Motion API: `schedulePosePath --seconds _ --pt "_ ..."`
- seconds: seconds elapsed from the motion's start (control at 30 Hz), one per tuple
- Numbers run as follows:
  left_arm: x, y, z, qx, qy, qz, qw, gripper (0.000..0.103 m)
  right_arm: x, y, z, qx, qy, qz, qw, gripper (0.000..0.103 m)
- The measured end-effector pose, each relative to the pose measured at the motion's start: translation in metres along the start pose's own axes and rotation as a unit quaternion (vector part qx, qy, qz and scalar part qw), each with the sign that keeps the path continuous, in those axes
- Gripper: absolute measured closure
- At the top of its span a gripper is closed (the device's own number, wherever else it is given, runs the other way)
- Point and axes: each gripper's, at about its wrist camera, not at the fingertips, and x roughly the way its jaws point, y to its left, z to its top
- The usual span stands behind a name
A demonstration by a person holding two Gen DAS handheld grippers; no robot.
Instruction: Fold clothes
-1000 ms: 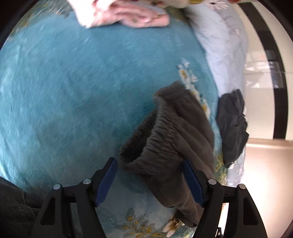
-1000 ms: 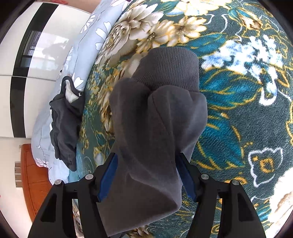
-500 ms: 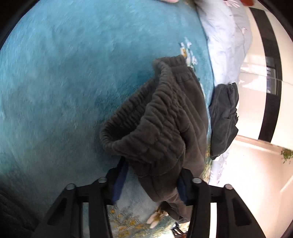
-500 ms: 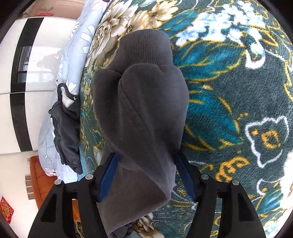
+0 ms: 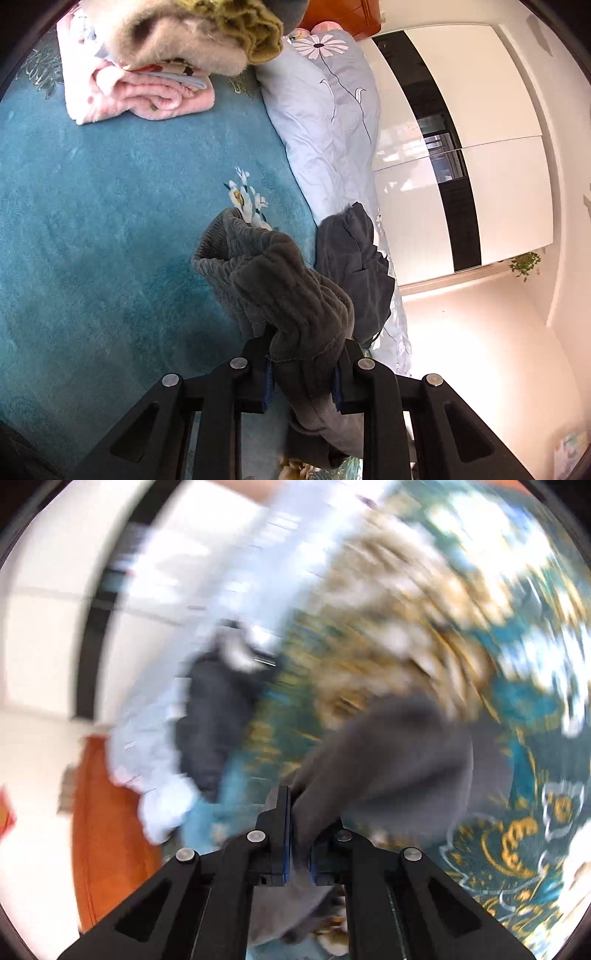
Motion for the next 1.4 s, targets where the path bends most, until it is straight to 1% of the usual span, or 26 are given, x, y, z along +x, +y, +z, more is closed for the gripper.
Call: schedulePosePath --seconds 0.07,0.13,0.2,0.23,0.27,0.37,0.43,0.53,0.57,0.6,0.63,0.67,0.7,0.77,0.87,0.93,0.97,1.03,1.07,1.1,1.13,1.17,1.2,1.3,1.37,1.4 --pt "0.009 0.005 -0.001 -0.017 0.019 0.032 0.9992 0.078 -0.033 0.008 -0.009 -0.039 -0.017 0.019 0.999 0.096" --pt "0.018 0.013 -0.002 -0.042 0.036 0.060 0.9966 0.078 -0.035 -0.003 -0.018 -0.040 -0.003 -0.001 0.999 0.096" --pt "0.021 0.016 -0.003 -0.051 0.044 0.081 0.9945 0.078 -0.019 -0.042 -0.037 -0.022 0.036 -0.076 0.996 0.095" --pt "0.021 0.015 -0.006 -0.047 0.045 0.091 0.9937 0.078 -0.009 -0.063 -0.048 -0.008 0.057 -0.117 0.991 0.095" --pt "0.019 0.014 -0.008 -0.041 0.044 0.101 0.9930 0.078 0.000 -0.091 -0.062 0.035 0.080 -0.135 0.987 0.095" --pt "0.012 0.010 -0.012 -0.031 0.028 0.116 0.9924 0.078 0.012 -0.144 -0.099 0.142 0.111 -0.138 0.974 0.094" --pt "0.001 0.014 -0.012 -0.040 0.013 0.118 0.9921 0.078 0.015 -0.149 -0.109 0.146 0.124 -0.140 0.971 0.093" --pt "-0.004 0.019 -0.010 -0.055 -0.005 0.121 0.9911 0.078 0.015 -0.137 -0.102 0.119 0.134 -0.165 0.970 0.088" --pt "-0.005 0.020 -0.009 -0.058 -0.007 0.122 0.9908 0.078 0.013 -0.133 -0.096 0.112 0.135 -0.180 0.968 0.080" --pt "-0.006 0.021 -0.009 -0.059 -0.007 0.123 0.9906 0.078 0.008 -0.130 -0.091 0.102 0.132 -0.206 0.964 0.074" --pt "-0.007 0.022 -0.008 -0.061 -0.007 0.124 0.9904 0.078 0.002 -0.125 -0.085 0.086 0.121 -0.228 0.962 0.068" --pt "-0.008 0.022 -0.007 -0.062 -0.007 0.125 0.9902 0.078 -0.003 -0.119 -0.078 0.070 0.110 -0.249 0.960 0.068" --pt "-0.009 0.023 -0.007 -0.063 -0.007 0.125 0.9901 0.078 -0.011 -0.114 -0.072 0.058 0.093 -0.261 0.959 0.066" --pt "-0.009 0.023 -0.007 -0.066 -0.008 0.123 0.9903 0.078 -0.025 -0.099 -0.062 0.037 0.042 -0.282 0.958 0.065" --pt "-0.010 0.022 -0.009 -0.066 -0.006 0.123 0.9903 0.078 -0.022 -0.064 -0.045 -0.020 -0.005 -0.270 0.963 0.065" --pt "-0.008 0.022 -0.008 -0.066 -0.005 0.124 0.9901 0.078 -0.013 -0.033 -0.041 -0.070 -0.021 -0.255 0.964 0.065" --pt "-0.008 0.022 -0.008 -0.066 -0.005 0.124 0.9900 0.078 -0.005 -0.013 -0.041 -0.104 -0.033 -0.254 0.961 0.065" --pt "-0.007 0.023 -0.008 -0.068 -0.005 0.124 0.9900 0.078 0.014 0.028 -0.044 -0.172 -0.063 -0.253 0.950 0.065" --pt "-0.006 0.023 -0.009 -0.067 -0.005 0.125 0.9898 0.078 0.027 0.044 -0.045 -0.199 -0.066 -0.236 0.949 0.062" --pt "-0.006 0.023 -0.009 -0.066 -0.005 0.127 0.9897 0.078 0.047 0.051 -0.045 -0.206 -0.033 -0.210 0.955 0.055" --pt "-0.006 0.023 -0.009 -0.066 -0.004 0.128 0.9896 0.078 0.068 0.057 -0.046 -0.209 0.008 -0.182 0.961 0.055" --pt "-0.005 0.023 -0.009 -0.066 -0.004 0.129 0.9895 0.078 0.098 0.056 -0.049 -0.192 0.072 -0.149 0.967 0.055" --pt "-0.005 0.023 -0.009 -0.065 -0.004 0.130 0.9894 0.078 0.130 0.052 -0.056 -0.168 0.132 -0.126 0.969 0.055" --pt "-0.004 0.023 -0.010 -0.065 -0.002 0.133 0.9891 0.078 0.189 0.038 -0.072 -0.122 0.181 -0.146 0.965 0.055" --pt "-0.004 0.024 -0.010 -0.064 -0.002 0.134 0.9888 0.078 0.212 0.023 -0.078 -0.066 0.186 -0.132 0.971 0.055" --pt "-0.003 0.024 -0.010 -0.064 -0.001 0.135 0.9887 0.078 0.221 0.015 -0.082 -0.034 0.199 -0.122 0.972 0.055"
